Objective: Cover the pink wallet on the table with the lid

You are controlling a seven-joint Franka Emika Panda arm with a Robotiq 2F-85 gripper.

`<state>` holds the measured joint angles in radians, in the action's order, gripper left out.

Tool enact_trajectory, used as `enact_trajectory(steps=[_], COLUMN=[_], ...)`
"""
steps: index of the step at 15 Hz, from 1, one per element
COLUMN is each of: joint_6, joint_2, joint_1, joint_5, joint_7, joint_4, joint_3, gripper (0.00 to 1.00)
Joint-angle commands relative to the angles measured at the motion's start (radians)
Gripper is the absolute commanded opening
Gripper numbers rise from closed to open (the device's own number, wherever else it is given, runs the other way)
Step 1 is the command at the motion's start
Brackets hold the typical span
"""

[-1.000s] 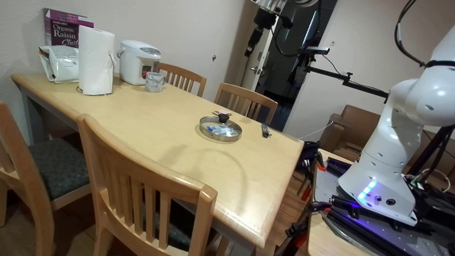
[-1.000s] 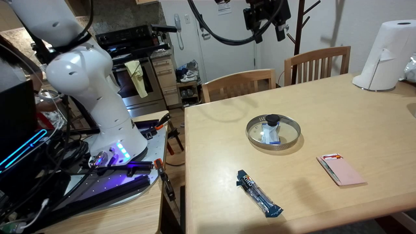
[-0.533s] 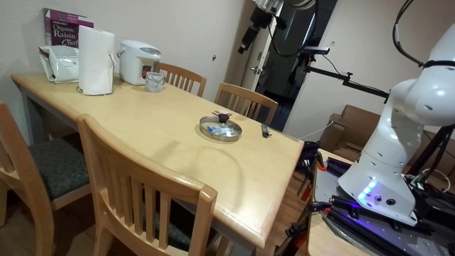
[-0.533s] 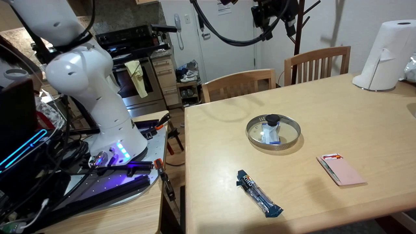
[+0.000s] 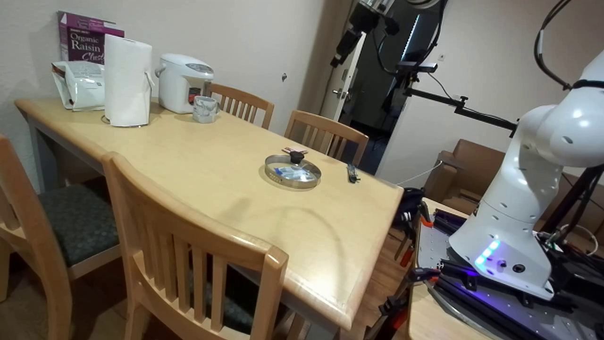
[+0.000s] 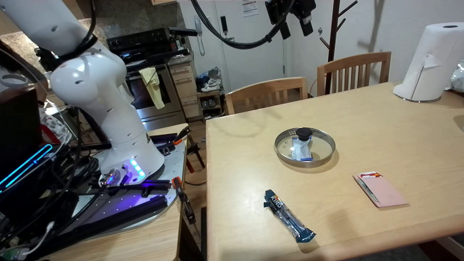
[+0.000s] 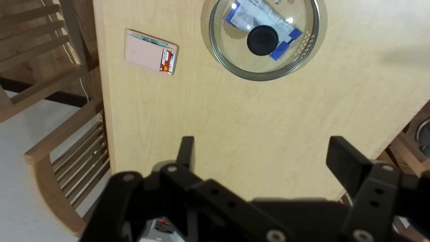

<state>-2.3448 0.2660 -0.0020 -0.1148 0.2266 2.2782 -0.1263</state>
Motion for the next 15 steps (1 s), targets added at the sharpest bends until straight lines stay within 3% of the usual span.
enact_trajectory(steps=[1,6,15], joint_6=[0.003,-0.047,-0.081], joint_2=[0.000,-0.045,-0.239], joint_1=[-0.016,0.000,-0.004], joint_5=[0.006,0.037,0.102], joint_7=[0.004,0.043,0.057], joint_4=[0.000,-0.013,-0.078], joint_3=[0.015,0.007,0.021], gripper=[1.00,1.00,1.00])
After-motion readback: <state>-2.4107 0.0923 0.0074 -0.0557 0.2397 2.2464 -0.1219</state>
